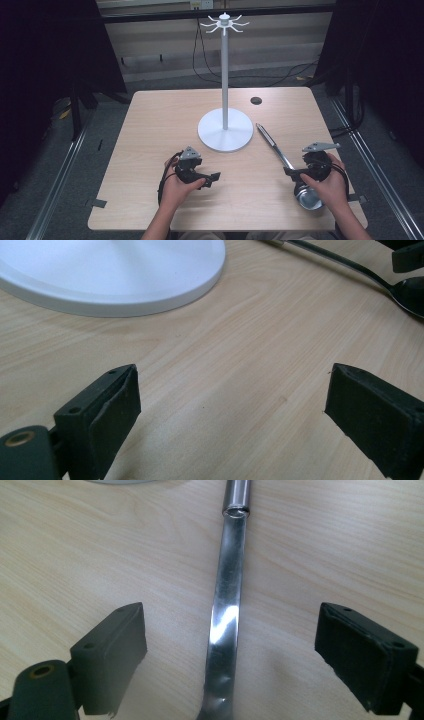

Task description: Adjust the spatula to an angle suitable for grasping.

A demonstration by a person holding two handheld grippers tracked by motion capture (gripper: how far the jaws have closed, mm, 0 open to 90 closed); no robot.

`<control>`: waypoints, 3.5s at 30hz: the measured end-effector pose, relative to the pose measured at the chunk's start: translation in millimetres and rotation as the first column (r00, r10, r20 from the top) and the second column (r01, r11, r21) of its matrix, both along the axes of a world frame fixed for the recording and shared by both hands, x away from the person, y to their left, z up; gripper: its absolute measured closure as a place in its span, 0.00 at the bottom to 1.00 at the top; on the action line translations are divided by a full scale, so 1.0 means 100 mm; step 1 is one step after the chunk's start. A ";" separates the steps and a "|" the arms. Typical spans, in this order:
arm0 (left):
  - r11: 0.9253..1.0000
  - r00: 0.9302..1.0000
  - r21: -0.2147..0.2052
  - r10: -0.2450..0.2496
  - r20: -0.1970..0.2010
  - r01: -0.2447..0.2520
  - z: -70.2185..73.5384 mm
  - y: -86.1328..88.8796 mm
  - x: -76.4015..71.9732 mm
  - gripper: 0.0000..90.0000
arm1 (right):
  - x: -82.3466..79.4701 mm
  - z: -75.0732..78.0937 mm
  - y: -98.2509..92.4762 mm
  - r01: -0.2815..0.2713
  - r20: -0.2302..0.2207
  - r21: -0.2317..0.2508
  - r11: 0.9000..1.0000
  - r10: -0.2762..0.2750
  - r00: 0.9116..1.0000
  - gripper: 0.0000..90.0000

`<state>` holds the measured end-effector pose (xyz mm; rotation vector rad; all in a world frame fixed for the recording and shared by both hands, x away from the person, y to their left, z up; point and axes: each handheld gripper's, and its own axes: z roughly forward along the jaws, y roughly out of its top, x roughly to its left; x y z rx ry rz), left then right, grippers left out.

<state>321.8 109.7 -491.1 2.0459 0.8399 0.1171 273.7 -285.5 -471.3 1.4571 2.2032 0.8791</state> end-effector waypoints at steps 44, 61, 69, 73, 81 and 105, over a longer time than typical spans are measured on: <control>1.000 1.000 -0.009 -0.014 -0.007 0.014 0.01 -0.05 0.01 0.08 | 0.48 0.05 0.22 -0.082 -0.233 -0.145 0.986 0.046 0.971 0.26; 1.000 1.000 -0.005 -0.012 -0.007 0.012 0.01 -0.04 0.01 0.08 | 0.54 -0.05 0.23 -0.074 -0.287 -0.148 0.986 0.029 0.958 0.59; 1.000 1.000 -0.002 -0.007 -0.007 0.007 0.01 -0.04 0.02 0.08 | 0.55 -0.04 0.24 -0.034 -0.296 -0.140 0.990 -0.009 0.955 0.83; 1.000 1.000 -0.003 -0.009 -0.005 0.009 0.01 -0.03 0.02 0.08 | 0.55 -0.06 0.21 -0.008 -0.280 -0.111 0.994 -0.024 0.960 0.85; 1.000 1.000 -0.008 -0.005 -0.005 0.005 0.01 -0.04 0.02 0.08 | 0.52 -0.01 0.15 0.060 -0.263 -0.058 0.997 -0.073 0.962 0.85; 1.000 1.000 -0.001 -0.013 0.000 0.013 0.00 -0.05 0.02 0.08 | 0.40 0.38 0.02 0.101 -0.079 0.083 0.991 -0.094 0.992 0.85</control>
